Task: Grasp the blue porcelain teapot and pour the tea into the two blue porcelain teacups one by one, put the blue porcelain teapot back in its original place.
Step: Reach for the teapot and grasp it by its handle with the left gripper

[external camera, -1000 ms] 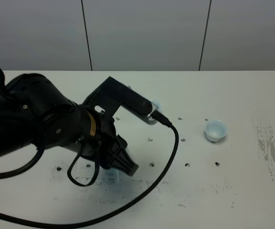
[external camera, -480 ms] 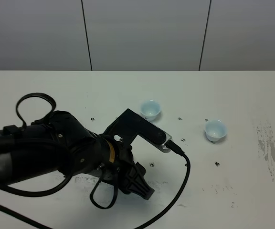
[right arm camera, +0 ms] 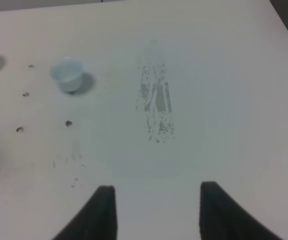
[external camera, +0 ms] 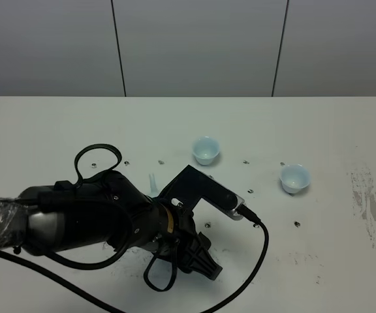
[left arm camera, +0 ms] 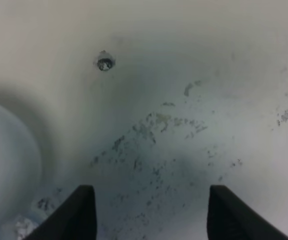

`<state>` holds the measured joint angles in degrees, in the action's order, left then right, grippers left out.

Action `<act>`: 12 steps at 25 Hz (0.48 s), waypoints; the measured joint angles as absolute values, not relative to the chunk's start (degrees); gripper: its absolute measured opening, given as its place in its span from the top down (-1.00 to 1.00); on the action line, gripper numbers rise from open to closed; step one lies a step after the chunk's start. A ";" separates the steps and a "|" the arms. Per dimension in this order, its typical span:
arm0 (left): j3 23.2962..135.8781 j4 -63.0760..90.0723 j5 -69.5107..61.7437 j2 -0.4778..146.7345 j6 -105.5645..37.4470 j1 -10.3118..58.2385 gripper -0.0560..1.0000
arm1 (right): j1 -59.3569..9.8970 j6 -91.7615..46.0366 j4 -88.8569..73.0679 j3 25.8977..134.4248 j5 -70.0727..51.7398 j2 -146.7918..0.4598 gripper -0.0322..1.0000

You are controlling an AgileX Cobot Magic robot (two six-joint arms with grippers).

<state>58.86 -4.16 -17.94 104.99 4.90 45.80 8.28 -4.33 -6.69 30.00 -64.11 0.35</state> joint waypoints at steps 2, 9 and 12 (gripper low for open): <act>58.86 -5.16 -18.38 105.28 4.84 45.80 -0.15 | 8.28 -4.33 -6.69 30.00 -64.11 0.35 0.17; 58.86 -9.95 -23.33 105.32 4.84 45.80 -0.15 | 8.28 -4.33 -6.69 30.00 -64.11 0.35 0.17; 58.86 -10.86 -25.44 105.32 3.99 45.80 -0.15 | 8.28 -4.33 -6.69 30.00 -64.11 0.35 0.17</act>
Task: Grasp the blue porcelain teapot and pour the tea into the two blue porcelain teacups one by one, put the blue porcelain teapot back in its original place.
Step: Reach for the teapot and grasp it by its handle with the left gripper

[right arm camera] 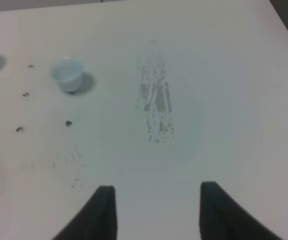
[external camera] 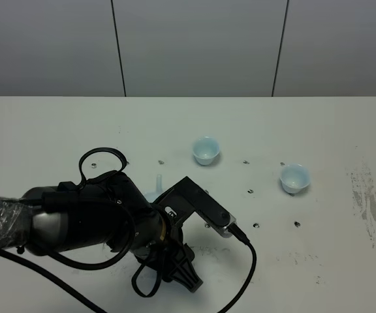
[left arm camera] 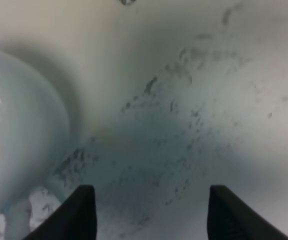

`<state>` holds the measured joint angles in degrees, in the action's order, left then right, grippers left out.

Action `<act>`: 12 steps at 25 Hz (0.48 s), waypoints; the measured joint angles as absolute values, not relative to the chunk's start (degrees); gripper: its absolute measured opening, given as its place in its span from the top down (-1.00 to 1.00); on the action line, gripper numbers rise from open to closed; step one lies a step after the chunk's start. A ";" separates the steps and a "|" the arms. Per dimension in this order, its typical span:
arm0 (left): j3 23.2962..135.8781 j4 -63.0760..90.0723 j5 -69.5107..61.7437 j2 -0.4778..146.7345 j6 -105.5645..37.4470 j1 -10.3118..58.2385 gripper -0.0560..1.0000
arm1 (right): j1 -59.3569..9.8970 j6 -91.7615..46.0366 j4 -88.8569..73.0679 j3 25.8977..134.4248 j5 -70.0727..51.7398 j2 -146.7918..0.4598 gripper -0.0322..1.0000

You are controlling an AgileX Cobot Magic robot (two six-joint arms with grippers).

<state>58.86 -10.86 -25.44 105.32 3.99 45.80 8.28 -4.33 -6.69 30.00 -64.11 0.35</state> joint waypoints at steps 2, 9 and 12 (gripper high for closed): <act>58.86 -11.06 -26.83 105.32 2.60 45.80 -0.15 | 8.28 -4.33 -6.69 30.00 -64.11 0.35 0.17; 58.86 -12.51 -32.93 105.32 -3.13 43.85 -0.15 | 8.28 -4.33 -6.69 30.00 -64.11 0.35 0.17; 58.86 -14.89 -34.90 105.32 -3.58 42.86 -0.15 | 8.28 -4.33 -6.69 30.00 -64.11 0.35 0.17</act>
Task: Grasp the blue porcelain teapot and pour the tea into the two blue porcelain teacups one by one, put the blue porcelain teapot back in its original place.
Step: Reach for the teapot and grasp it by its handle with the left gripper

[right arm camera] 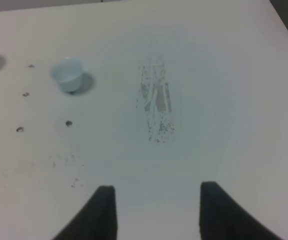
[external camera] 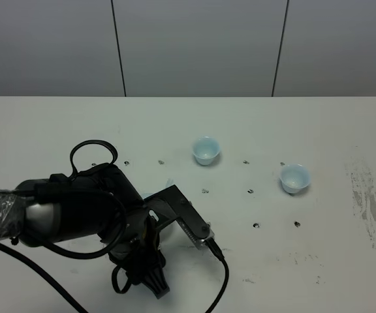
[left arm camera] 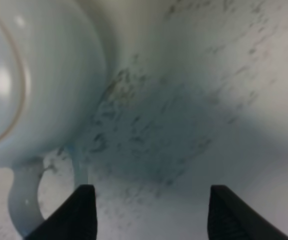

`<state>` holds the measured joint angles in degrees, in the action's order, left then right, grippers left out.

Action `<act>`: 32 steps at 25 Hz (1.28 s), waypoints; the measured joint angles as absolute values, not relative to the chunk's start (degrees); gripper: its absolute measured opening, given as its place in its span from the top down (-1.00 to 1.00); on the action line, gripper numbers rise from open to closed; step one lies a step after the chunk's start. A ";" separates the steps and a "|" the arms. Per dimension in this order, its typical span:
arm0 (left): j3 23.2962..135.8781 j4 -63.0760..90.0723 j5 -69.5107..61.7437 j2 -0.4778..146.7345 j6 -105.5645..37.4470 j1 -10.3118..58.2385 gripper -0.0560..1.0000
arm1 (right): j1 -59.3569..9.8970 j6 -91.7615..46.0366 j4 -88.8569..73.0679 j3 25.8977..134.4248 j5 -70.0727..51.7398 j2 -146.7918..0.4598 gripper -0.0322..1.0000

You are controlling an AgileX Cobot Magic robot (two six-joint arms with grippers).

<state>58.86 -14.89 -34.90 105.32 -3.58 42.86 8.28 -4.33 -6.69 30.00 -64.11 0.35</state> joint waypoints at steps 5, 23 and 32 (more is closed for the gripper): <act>58.86 -18.34 -36.76 105.32 -3.76 41.60 -0.15 | 8.28 -4.33 -6.69 30.00 -64.11 0.35 0.17; 58.92 -9.51 -44.58 95.36 -15.59 37.66 -0.15 | 8.28 -4.33 -6.73 30.00 -64.11 0.35 0.17; 60.02 -6.63 -43.20 95.49 -20.74 31.18 -0.15 | 8.28 -4.33 -6.73 30.00 -64.11 0.35 0.17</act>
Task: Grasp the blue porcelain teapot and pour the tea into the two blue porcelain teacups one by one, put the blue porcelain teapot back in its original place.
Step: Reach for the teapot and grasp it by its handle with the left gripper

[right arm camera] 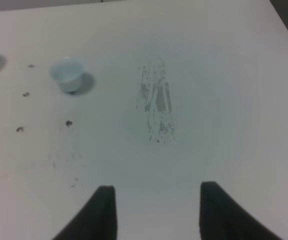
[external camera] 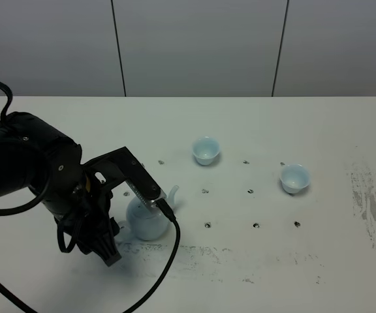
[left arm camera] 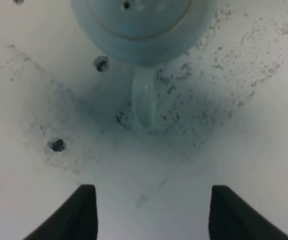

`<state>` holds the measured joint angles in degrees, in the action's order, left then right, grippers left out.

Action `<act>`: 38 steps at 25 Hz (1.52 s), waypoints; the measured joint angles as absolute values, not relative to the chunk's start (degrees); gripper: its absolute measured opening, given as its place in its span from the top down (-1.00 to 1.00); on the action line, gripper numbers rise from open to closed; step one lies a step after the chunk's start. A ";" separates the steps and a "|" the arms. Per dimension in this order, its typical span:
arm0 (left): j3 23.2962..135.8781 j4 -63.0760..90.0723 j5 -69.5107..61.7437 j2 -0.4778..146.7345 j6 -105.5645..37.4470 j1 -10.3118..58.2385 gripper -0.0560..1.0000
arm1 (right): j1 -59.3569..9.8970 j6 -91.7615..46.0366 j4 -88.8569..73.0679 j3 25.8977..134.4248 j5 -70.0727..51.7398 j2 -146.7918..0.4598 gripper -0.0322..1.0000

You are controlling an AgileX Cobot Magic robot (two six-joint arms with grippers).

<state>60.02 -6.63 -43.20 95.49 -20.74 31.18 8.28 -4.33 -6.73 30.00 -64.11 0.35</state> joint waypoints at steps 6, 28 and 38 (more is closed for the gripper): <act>60.02 -5.65 -38.90 98.81 -21.33 29.89 -0.15 | 8.28 -4.33 -6.73 30.00 -64.11 0.40 0.17; 60.02 -0.63 -29.19 105.96 -25.00 29.84 -0.02 | 8.28 -4.33 -6.73 30.00 -64.11 0.40 0.17; 60.02 0.81 -28.03 107.81 -25.00 29.84 0.28 | 8.28 -4.33 -6.73 30.00 -64.11 0.40 0.17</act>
